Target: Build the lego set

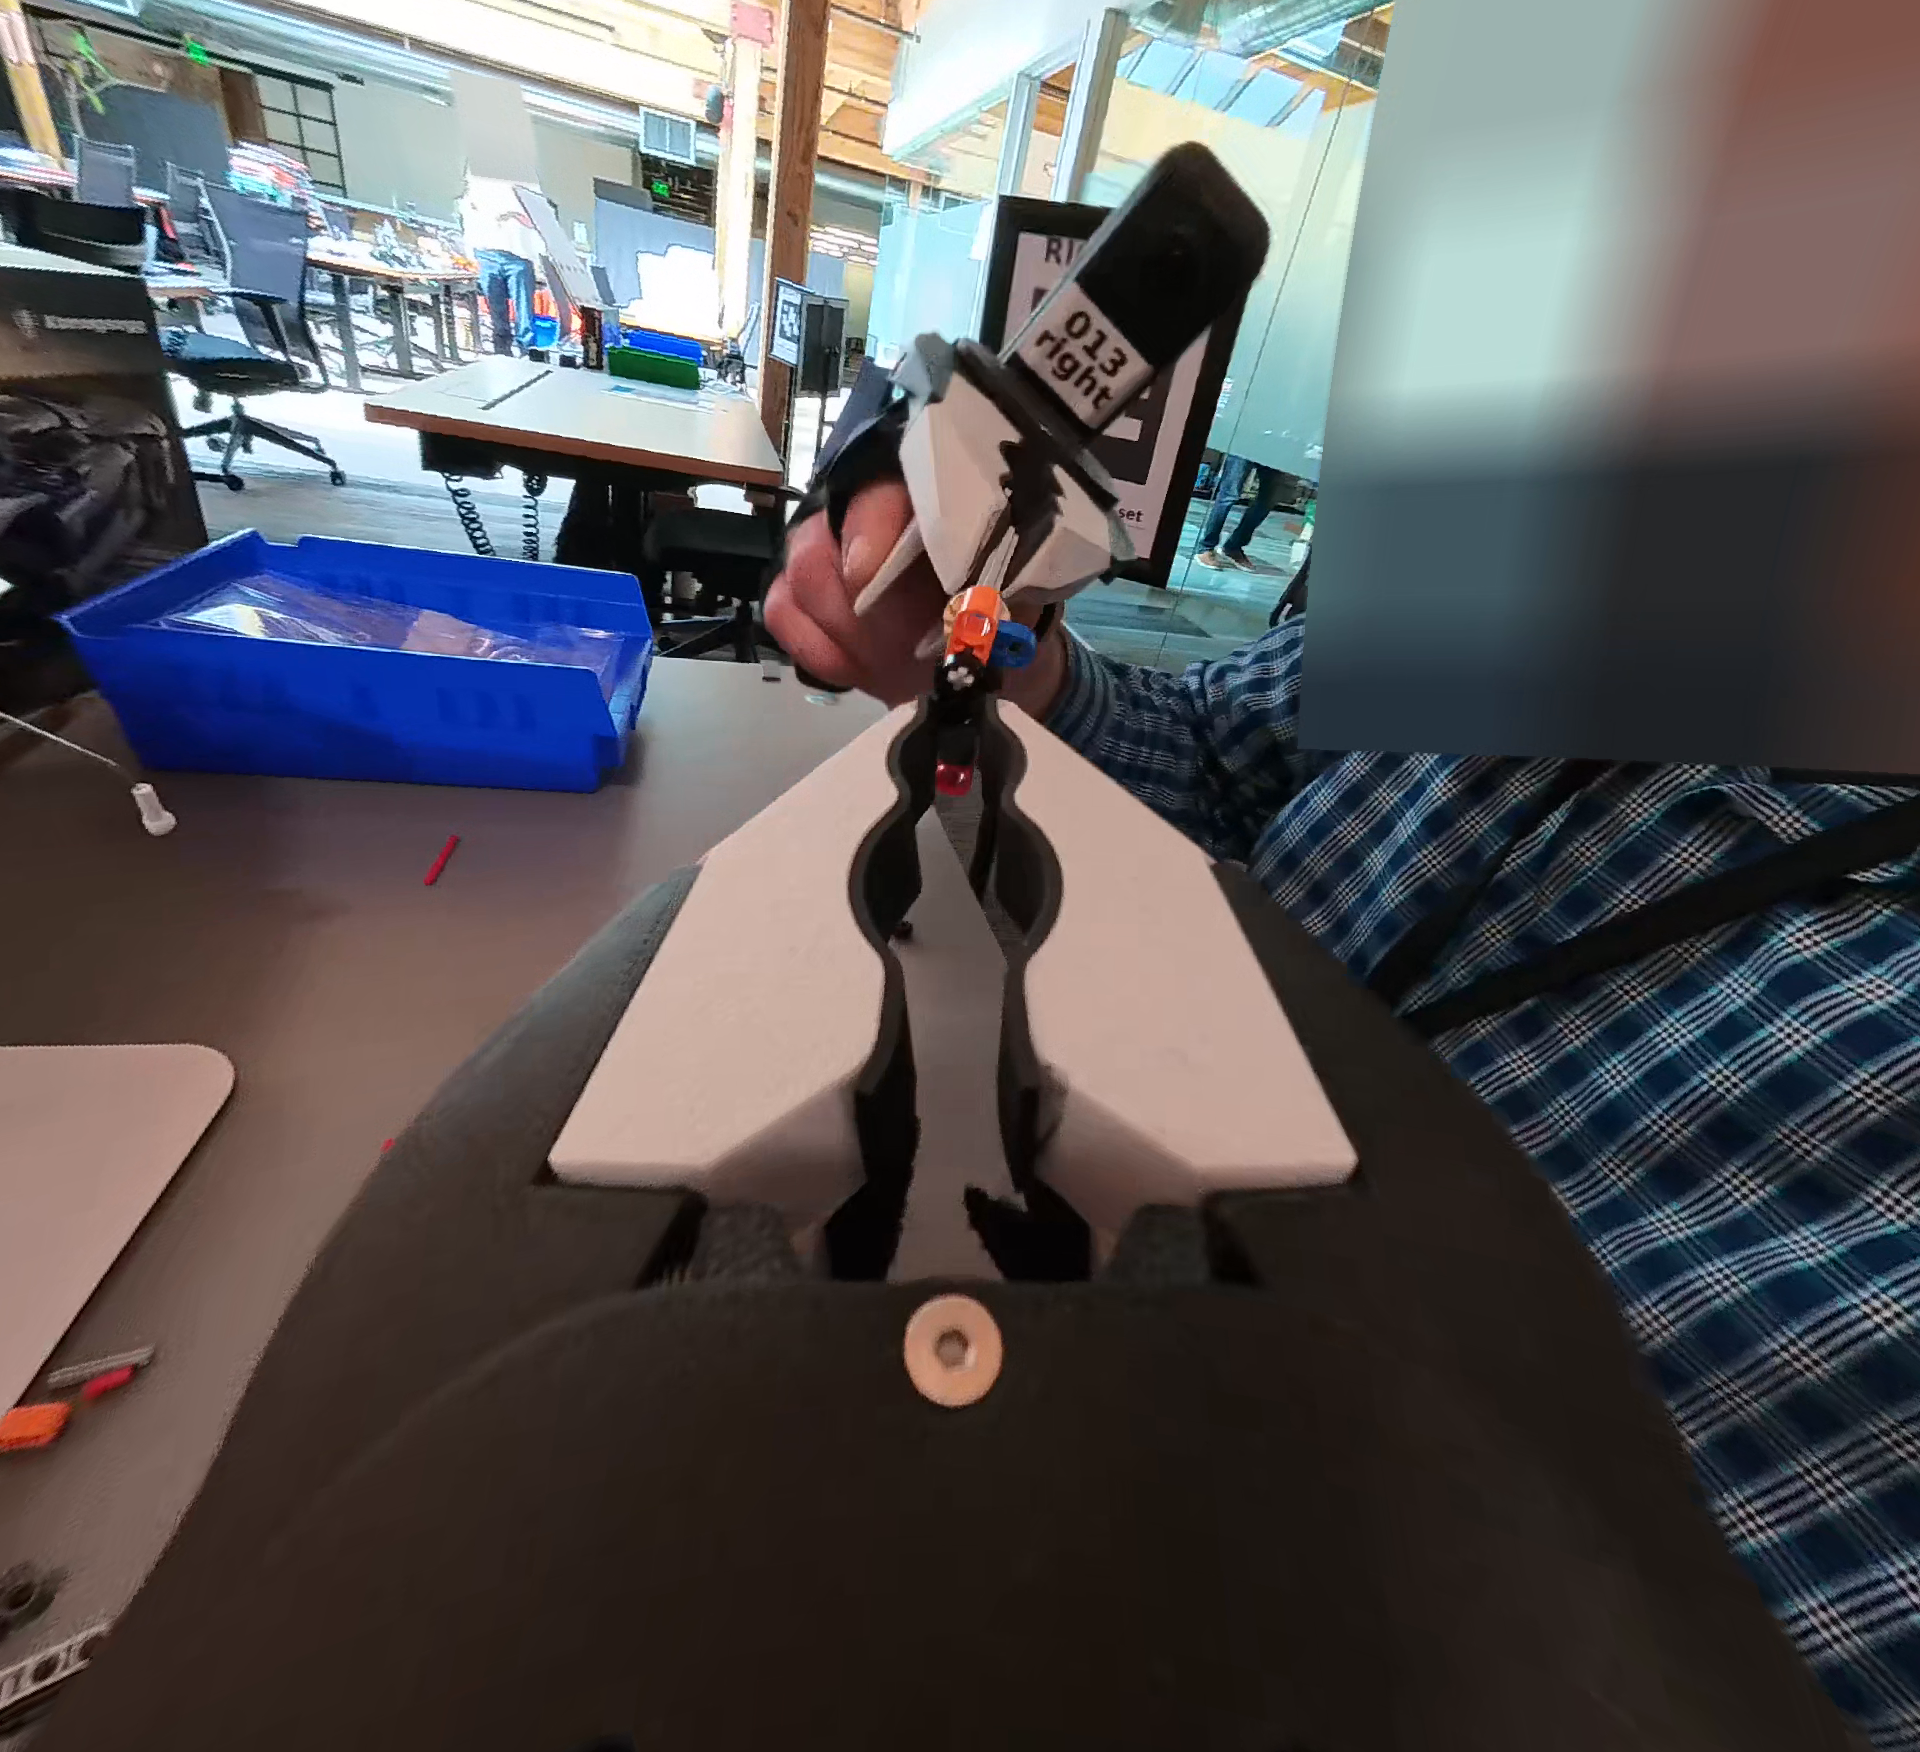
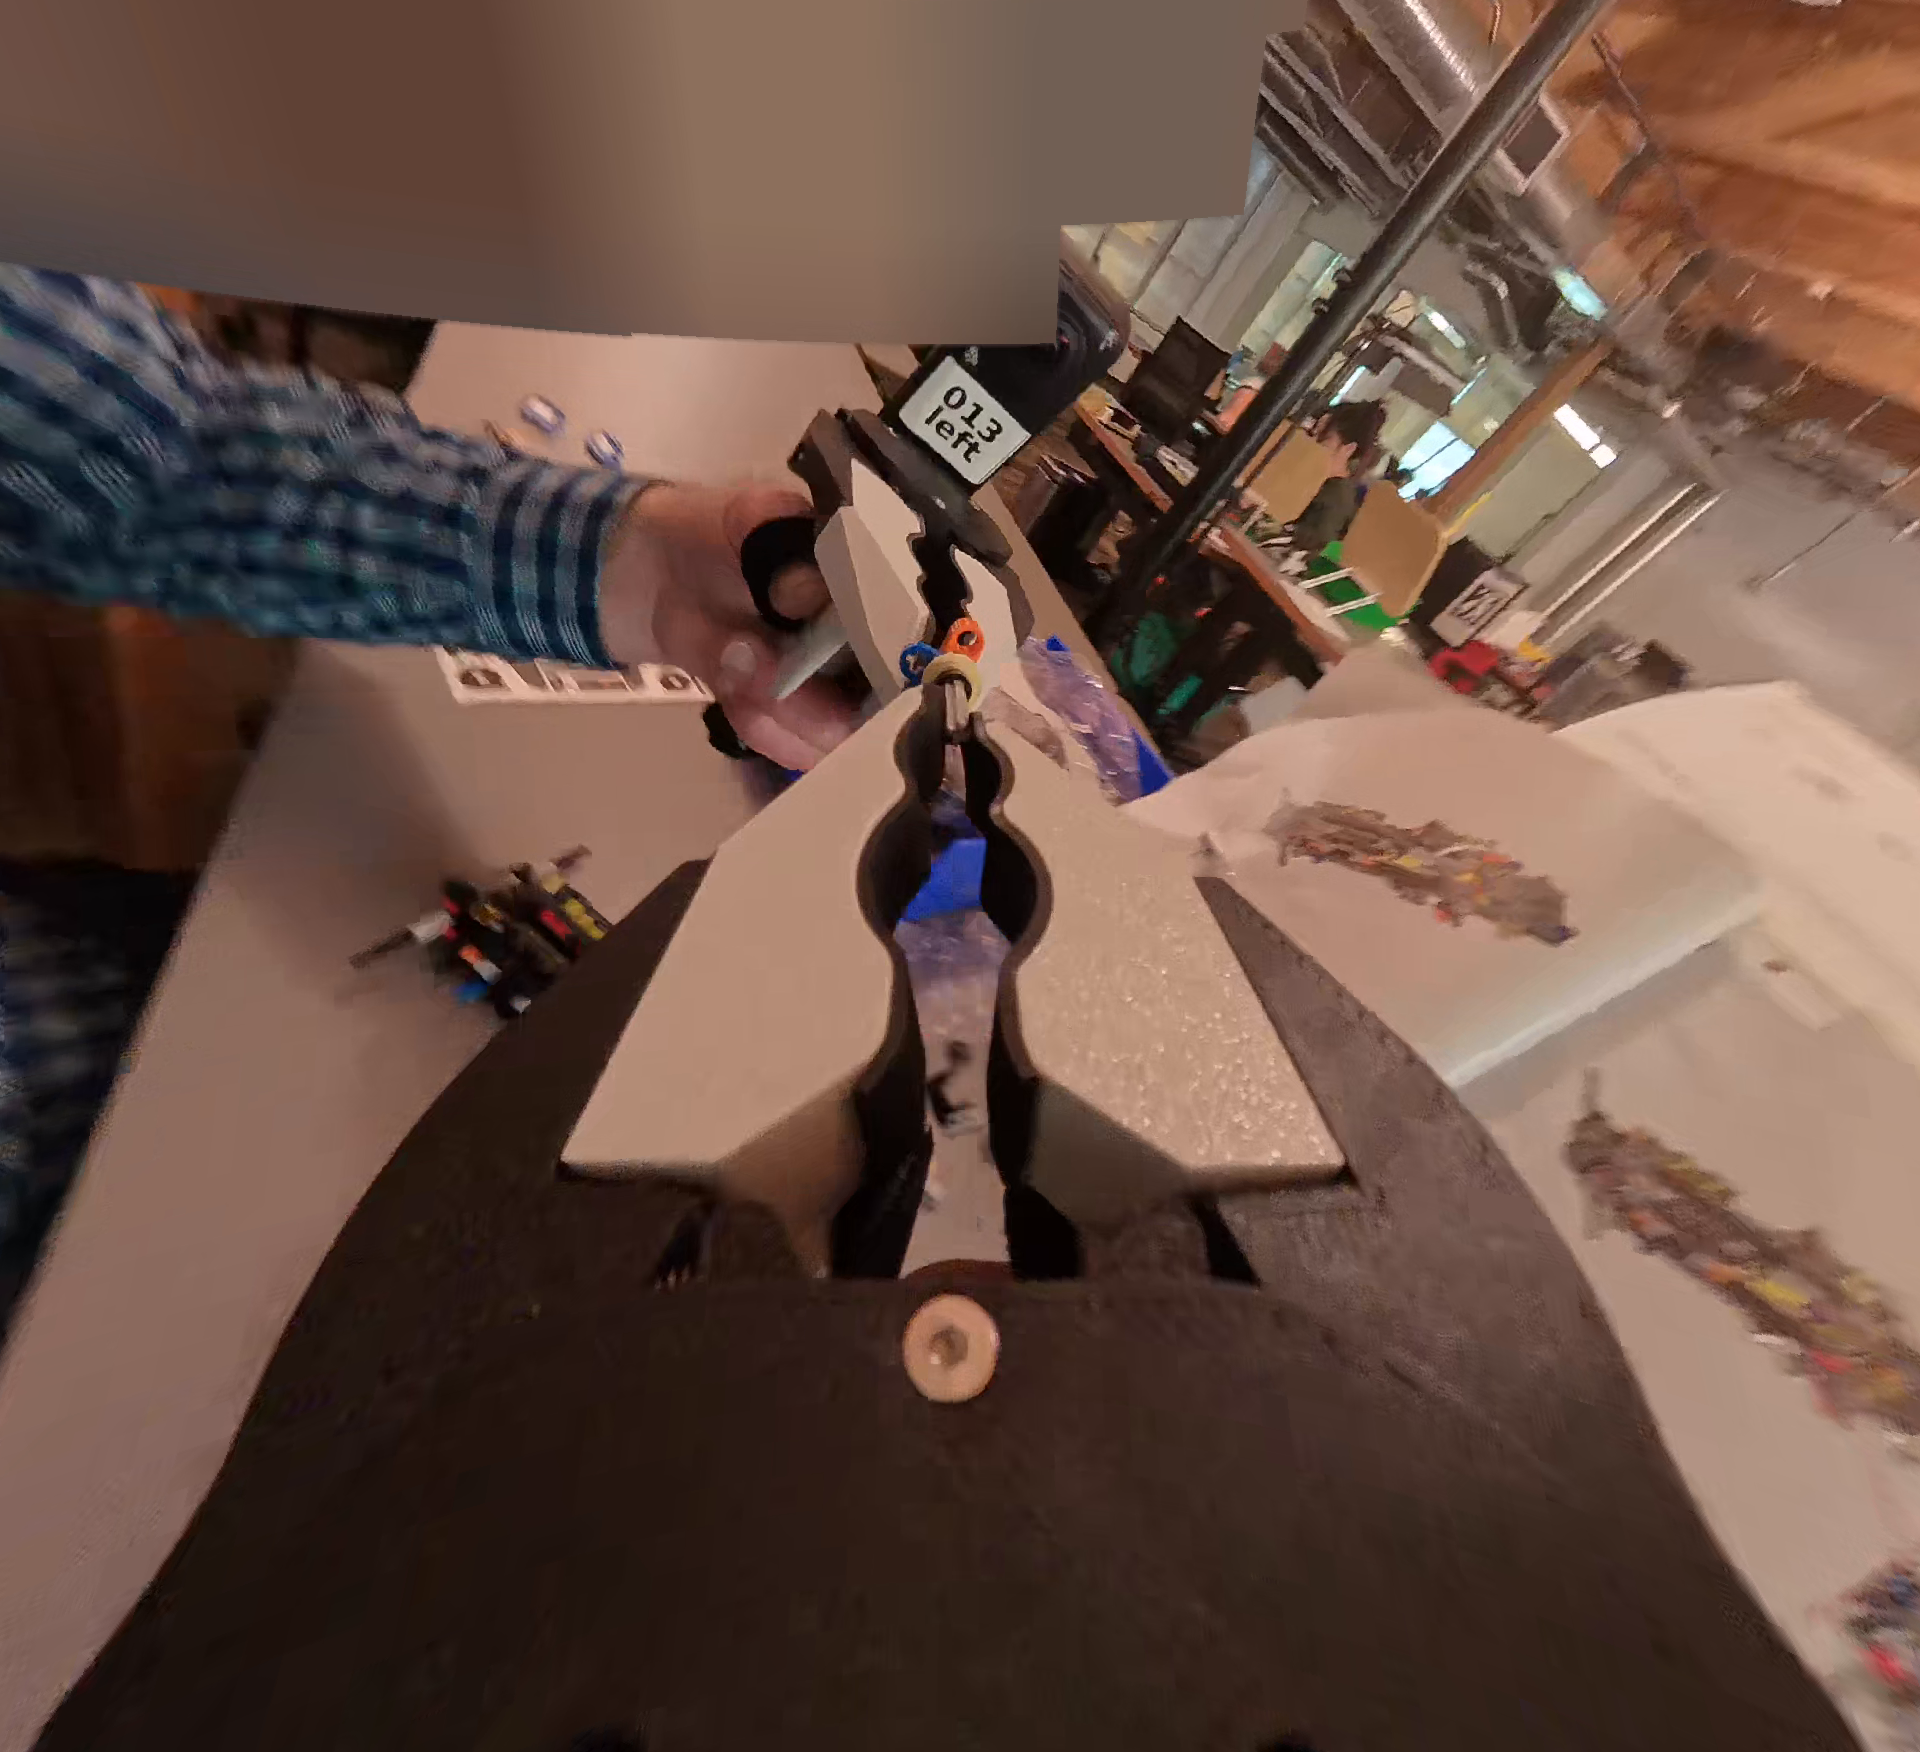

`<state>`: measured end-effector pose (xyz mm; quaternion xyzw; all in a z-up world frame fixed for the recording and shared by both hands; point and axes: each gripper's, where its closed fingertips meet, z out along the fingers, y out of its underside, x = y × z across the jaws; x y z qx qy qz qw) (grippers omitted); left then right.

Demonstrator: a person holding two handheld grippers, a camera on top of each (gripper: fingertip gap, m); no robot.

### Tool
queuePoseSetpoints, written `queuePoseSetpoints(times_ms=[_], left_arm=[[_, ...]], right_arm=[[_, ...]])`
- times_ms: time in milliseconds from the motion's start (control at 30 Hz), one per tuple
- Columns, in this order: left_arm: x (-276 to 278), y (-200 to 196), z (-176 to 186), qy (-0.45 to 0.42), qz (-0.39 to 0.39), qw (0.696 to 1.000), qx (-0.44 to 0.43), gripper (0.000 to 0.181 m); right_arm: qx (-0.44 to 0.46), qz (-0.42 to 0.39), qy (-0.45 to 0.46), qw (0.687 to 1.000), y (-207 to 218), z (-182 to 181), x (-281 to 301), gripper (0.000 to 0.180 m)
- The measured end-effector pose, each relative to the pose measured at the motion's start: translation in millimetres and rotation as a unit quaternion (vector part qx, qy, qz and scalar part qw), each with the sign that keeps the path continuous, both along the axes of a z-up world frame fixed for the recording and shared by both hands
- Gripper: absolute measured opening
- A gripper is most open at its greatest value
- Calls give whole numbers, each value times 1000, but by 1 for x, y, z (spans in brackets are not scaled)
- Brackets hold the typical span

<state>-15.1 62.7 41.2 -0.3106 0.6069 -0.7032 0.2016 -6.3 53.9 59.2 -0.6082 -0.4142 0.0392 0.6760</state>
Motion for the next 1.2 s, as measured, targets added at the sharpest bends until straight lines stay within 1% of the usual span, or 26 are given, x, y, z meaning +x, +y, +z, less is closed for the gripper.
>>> queuePoseSetpoints(times_ms=[100, 167, 233, 300, 367, 500, 600, 633, 667, 700, 733, 800, 833, 867, 900, 933, 967, 1000, 1133, 1200], left_arm=[[-1, -1, 1, -4, -7, 1000, 1, 6], [0, 0, 0, -12, 3, 1000, 16, 6], [1, -1, 0, -33, 17, 998, 42, 6], [6, 2, -4, -52, 56, 992, 99, 6], [7, 4, -6, -81, 94, 978, 168, 6], [9, 8, -5, -132, 162, 930, 303, 6], [10, 12, -6, -152, 202, 880, 402, 6], [11, 14, -6, -146, 210, 872, 418, 5], [12, 16, -6, -133, 213, 872, 419, 6], [12, 18, -5, -117, 213, 881, 406, 6], [13, 21, -6, -100, 213, 891, 387, 6], [15, 22, -9, -53, 192, 928, 314, 5], [16, 24, -9, -31, 184, 946, 264, 5], [16, 24, -8, -12, 166, 963, 213, 5], [14, 23, -6, 1, 145, 976, 163, 5], [13, 24, -4, 12, 129, 984, 121, 6], [12, 25, -3, 25, 115, 989, 91, 6], [11, 25, -4, 36, 104, 991, 75, 6], [13, 25, -9, 66, 86, 993, 38, 6], [15, 23, -14, 86, 80, 993, 35, 6]], right_arm=[[35, -20, -78, 996, -2, 0, -1, 0], [27, -23, -87, 996, -2, -2, 1, 1], [0, -2, -34, 999, -3, -2, 1, 0], [-40, 15, 35, 998, -1, -5, 5, 0], [-78, 38, 111, 990, 0, -9, 6, 0], [-143, 83, 245, 955, 1, -10, 7, 2], [-176, 102, 307, 930, 3, -11, 10, 2], [-191, 106, 330, 918, 5, -12, 11, 1], [-203, 113, 355, 905, 7, -12, 12, 1], [-209, 116, 370, 898, 10, -12, 13, 1], [-206, 112, 373, 898, 12, -12, 14, 1], [-184, 88, 353, 913, 17, -11, 17, 5], [-179, 77, 340, 920, 19, -11, 18, 16], [-174, 71, 322, 928, 20, -11, 18, 16], [-165, 53, 290, 941, 22, -14, 19, 10], [-149, 21, 249, 957, 27, -17, 22, 11], [-132, -3, 212, 968, 30, -19, 24, 12], [-119, -9, 188, 975, 31, -18, 24, 12], [-106, -4, 147, 983, 32, -10, 23, 12], [-104, 3, 129, 986, 32, -7, 22, 9]])
